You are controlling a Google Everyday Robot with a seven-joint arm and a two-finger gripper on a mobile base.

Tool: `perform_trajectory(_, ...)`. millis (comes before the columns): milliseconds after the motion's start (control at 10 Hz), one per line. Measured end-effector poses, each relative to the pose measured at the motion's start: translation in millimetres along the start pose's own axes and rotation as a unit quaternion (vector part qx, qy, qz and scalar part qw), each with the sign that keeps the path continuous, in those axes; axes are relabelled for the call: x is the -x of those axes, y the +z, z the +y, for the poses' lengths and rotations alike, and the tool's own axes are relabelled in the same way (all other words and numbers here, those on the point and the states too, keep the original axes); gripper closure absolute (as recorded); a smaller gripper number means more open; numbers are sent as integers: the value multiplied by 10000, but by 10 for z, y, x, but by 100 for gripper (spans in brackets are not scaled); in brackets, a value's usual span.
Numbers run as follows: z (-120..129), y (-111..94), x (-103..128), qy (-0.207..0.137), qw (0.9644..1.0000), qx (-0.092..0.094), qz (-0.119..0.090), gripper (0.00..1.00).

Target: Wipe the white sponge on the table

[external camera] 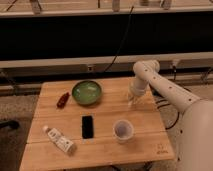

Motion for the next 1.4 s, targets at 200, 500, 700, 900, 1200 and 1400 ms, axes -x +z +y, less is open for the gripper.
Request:
perform_trajectory(200,333,4,117,172,9998,93,-66,100)
perform_trajectory(500,492,40,370,168,9994,116,-269,100)
perform_trajectory(700,455,119,562,24,9988,145,-470,100)
perform_trajectory(900,309,166,697,-190,9980,124,-597,100)
perform_trajectory(1200,89,196,753,-450,9968,45,-666,100)
perform_trajectory(1400,-157,201,720,-639,9958,-15,-649,100)
